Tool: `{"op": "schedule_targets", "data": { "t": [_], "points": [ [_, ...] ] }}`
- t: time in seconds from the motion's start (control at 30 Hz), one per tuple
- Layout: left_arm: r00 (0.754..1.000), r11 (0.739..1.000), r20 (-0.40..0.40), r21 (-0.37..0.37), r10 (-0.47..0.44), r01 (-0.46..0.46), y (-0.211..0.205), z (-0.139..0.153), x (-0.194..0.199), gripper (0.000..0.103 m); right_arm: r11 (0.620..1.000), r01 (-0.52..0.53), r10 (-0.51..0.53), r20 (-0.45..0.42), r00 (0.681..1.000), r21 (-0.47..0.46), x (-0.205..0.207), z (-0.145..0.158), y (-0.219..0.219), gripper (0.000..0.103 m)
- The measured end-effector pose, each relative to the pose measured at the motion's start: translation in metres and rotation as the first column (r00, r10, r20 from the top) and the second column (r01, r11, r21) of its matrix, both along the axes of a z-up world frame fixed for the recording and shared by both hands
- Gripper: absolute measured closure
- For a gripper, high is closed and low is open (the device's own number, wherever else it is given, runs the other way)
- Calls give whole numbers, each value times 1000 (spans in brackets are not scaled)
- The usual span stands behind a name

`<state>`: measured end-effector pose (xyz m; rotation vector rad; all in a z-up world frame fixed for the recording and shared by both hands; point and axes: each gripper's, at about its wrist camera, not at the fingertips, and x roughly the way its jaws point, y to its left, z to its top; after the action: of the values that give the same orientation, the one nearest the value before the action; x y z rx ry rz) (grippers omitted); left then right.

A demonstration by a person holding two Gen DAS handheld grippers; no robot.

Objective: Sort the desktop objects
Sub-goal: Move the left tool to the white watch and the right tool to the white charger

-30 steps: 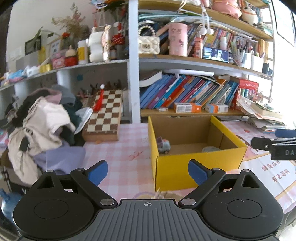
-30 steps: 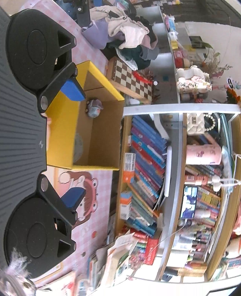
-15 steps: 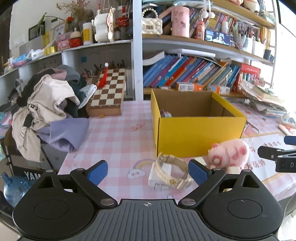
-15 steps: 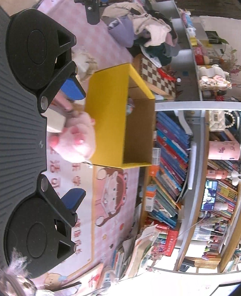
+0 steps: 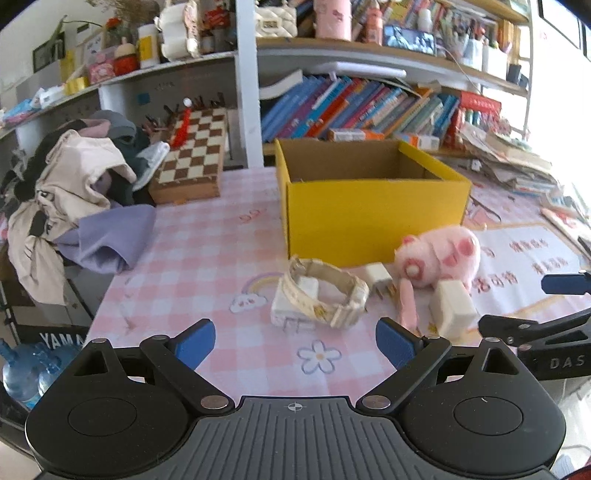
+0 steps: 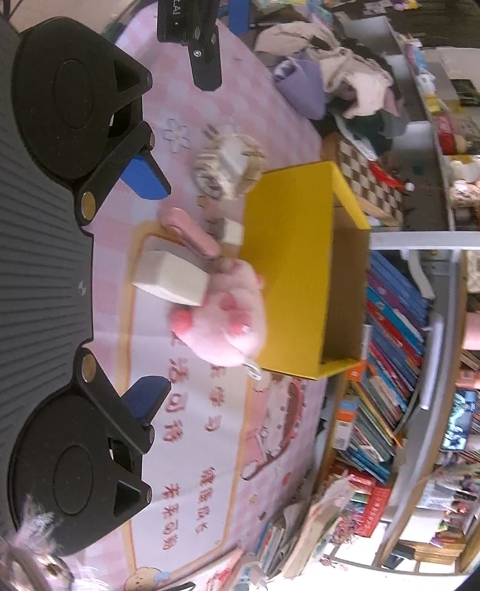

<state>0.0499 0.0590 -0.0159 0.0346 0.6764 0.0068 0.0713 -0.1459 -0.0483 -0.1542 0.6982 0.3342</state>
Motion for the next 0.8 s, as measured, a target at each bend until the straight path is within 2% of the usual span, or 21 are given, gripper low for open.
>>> {"op": "schedule_targets", "data": {
  "t": [0.33, 0.8],
  "points": [
    [998, 999, -51, -1, -43, 43, -8, -12, 4, 7, 999, -24, 23, -42, 999, -26, 1, -6, 5, 0],
    [997, 998, -57, 19, -59, 61, -14, -16, 15, 8, 999, -19, 17, -68, 998, -31, 13, -9, 1, 3]
  ]
}}
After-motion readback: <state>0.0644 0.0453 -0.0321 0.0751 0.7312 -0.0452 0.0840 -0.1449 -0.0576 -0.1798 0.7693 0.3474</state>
